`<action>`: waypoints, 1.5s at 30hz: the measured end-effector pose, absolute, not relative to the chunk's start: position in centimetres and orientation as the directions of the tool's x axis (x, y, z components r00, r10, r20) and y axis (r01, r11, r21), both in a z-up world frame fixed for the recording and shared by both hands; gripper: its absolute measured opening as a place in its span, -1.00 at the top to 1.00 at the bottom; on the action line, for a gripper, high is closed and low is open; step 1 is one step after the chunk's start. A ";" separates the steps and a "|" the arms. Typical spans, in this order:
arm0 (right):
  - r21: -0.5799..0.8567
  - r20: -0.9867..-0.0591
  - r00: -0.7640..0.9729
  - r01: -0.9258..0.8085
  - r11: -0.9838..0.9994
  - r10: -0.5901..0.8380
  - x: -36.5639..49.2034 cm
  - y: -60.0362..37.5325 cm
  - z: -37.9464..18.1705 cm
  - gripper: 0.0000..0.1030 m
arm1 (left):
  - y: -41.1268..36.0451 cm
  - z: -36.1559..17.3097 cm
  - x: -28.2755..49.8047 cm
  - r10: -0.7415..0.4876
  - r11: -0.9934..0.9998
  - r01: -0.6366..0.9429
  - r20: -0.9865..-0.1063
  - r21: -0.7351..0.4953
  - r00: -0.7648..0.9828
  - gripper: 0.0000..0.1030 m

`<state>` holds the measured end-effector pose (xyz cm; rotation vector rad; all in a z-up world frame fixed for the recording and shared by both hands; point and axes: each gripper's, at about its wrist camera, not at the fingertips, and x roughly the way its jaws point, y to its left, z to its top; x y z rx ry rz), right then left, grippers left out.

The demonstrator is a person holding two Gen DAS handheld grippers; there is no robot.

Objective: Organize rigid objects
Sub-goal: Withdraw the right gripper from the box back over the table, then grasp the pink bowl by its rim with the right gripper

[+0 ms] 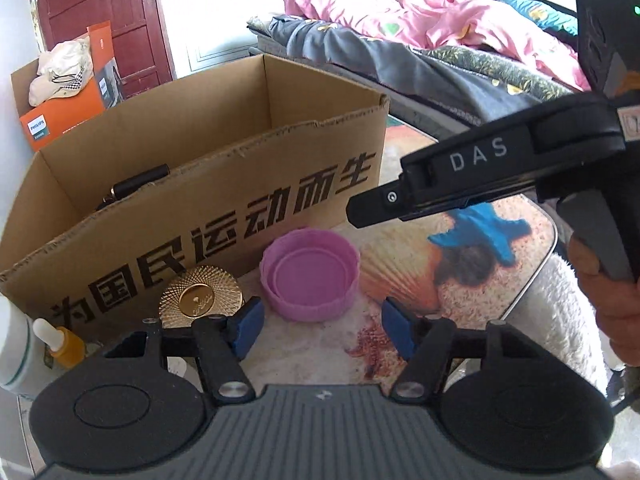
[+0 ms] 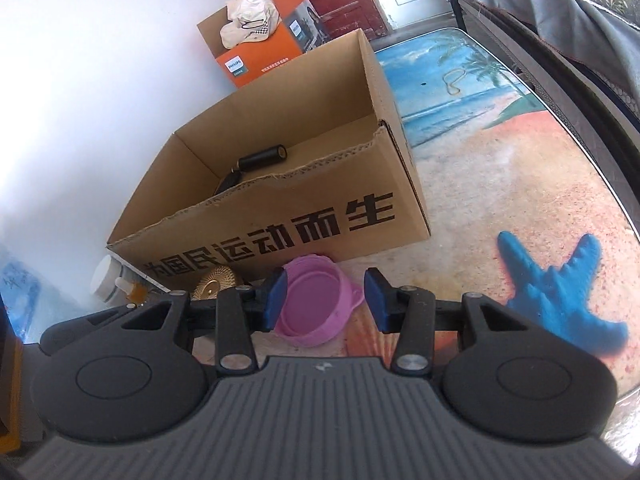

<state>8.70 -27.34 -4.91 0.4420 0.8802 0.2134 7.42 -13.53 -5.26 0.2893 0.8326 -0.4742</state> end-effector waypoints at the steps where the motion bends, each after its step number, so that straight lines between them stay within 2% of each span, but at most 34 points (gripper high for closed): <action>1: 0.445 -0.699 0.622 -0.009 0.896 0.353 9.2 -27.2 -4.9 0.19 | -13.8 -5.7 7.7 -0.270 0.863 0.500 -0.767 0.075 0.582 -0.30; 8: 0.413 -0.723 0.584 -0.064 0.908 0.370 12.0 -26.3 -6.3 0.19 | -14.3 -7.6 8.6 -0.209 0.879 0.460 -0.766 0.126 0.608 -0.25; 11: 0.407 -0.738 0.561 -0.075 0.910 0.377 12.8 -25.9 -6.9 0.30 | -14.7 -8.2 8.8 -0.207 0.875 0.465 -0.764 0.135 0.611 -0.23; 13: 0.420 -0.740 0.545 -0.084 0.904 0.394 13.0 -25.9 -7.2 0.55 | -14.8 -8.5 8.9 -0.213 0.873 0.470 -0.767 0.128 0.605 -0.23; 16: 0.423 -0.748 0.530 -0.082 0.902 0.399 12.6 -26.0 -7.2 0.60 | -14.8 -8.5 8.8 -0.224 0.868 0.480 -0.764 0.125 0.605 -0.23; 19: 0.430 -0.756 0.516 -0.073 0.900 0.403 12.0 -26.3 -7.2 0.61 | -14.6 -8.4 8.8 -0.237 0.862 0.494 -0.768 0.116 0.595 -0.23; 23: 0.402 -0.765 0.526 -0.059 0.914 0.370 11.6 -26.4 -7.5 0.57 | -15.0 -8.8 9.5 -0.239 0.862 0.496 -0.775 0.108 0.585 -0.34; 32: 0.428 -0.754 0.542 -0.022 0.903 0.371 11.2 -26.7 -8.2 0.59 | -15.3 -8.8 9.9 -0.233 0.869 0.483 -0.769 0.111 0.595 -0.33; 40: 0.384 -0.715 0.618 -0.043 0.922 0.326 8.5 -26.1 -3.4 0.59 | -15.6 -4.6 7.1 -0.266 0.857 0.495 -0.700 0.143 0.663 -0.33; 45: 0.352 -0.625 0.704 -0.130 0.927 0.337 8.1 -25.1 2.2 0.59 | -15.0 0.3 6.0 -0.258 0.860 0.464 -0.605 0.212 0.754 -0.33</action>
